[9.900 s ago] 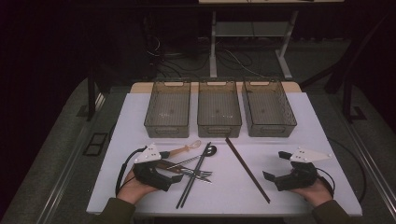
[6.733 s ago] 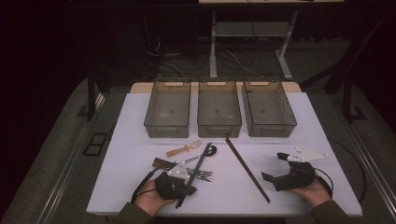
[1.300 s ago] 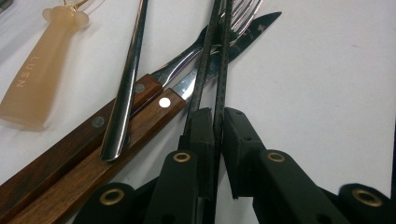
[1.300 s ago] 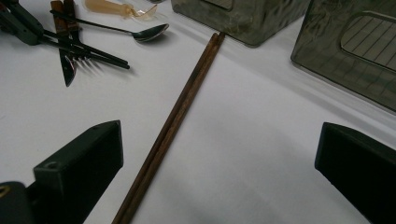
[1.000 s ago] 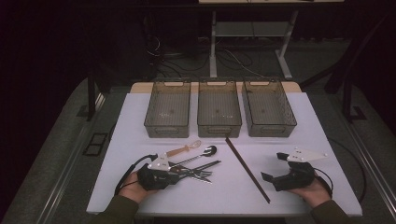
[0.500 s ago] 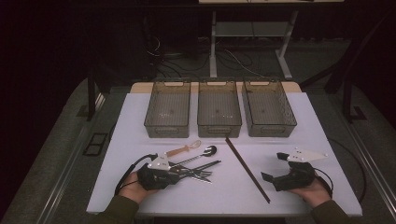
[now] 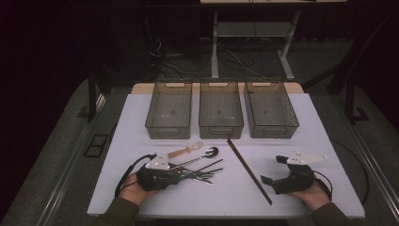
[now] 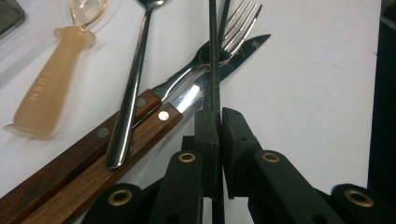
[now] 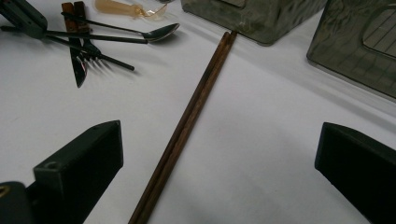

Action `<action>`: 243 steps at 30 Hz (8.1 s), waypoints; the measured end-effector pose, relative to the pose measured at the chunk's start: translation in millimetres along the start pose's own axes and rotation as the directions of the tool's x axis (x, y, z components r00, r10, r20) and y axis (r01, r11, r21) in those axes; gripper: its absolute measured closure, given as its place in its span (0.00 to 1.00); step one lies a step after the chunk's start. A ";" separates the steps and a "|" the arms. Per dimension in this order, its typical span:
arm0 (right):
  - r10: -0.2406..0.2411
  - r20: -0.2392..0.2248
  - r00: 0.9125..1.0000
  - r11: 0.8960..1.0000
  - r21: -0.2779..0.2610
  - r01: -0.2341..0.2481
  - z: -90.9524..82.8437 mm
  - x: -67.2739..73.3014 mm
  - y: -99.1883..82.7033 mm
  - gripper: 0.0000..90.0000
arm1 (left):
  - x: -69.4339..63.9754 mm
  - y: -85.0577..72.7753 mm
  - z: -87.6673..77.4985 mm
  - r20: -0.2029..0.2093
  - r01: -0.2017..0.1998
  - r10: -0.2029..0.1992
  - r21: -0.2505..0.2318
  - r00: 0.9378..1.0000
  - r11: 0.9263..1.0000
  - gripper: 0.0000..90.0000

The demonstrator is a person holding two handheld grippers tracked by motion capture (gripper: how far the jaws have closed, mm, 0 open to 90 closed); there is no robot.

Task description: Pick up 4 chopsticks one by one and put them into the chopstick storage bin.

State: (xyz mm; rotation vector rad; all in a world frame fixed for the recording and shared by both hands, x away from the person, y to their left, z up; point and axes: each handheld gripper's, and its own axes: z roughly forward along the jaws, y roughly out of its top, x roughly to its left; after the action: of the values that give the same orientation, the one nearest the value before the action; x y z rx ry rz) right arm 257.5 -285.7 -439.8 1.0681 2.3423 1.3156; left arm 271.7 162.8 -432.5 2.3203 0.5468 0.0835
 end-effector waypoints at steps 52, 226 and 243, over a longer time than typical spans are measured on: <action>0.014 0.004 1.000 1.000 -0.021 -0.014 -4.4 -1.0 0.7 0.01 | 31.6 53.2 -32.2 -0.102 0.120 -0.136 -0.146 0.985 0.982 0.95; 0.044 0.002 0.999 0.998 -0.036 -0.044 -6.8 -1.5 -0.8 0.01 | 5.4 6.1 -6.5 -0.039 0.064 -0.071 -0.158 0.997 0.985 0.71; 0.041 0.001 0.999 0.999 -0.034 -0.041 -6.8 -1.3 -0.7 0.01 | 6.3 5.3 13.0 -0.004 0.008 -0.008 -0.045 1.000 0.999 0.87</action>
State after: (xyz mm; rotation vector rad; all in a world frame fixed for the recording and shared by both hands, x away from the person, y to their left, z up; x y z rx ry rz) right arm 254.4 -291.1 -436.8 1.1123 2.2995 1.3636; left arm 282.1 153.5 -439.0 2.2746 0.5516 0.0962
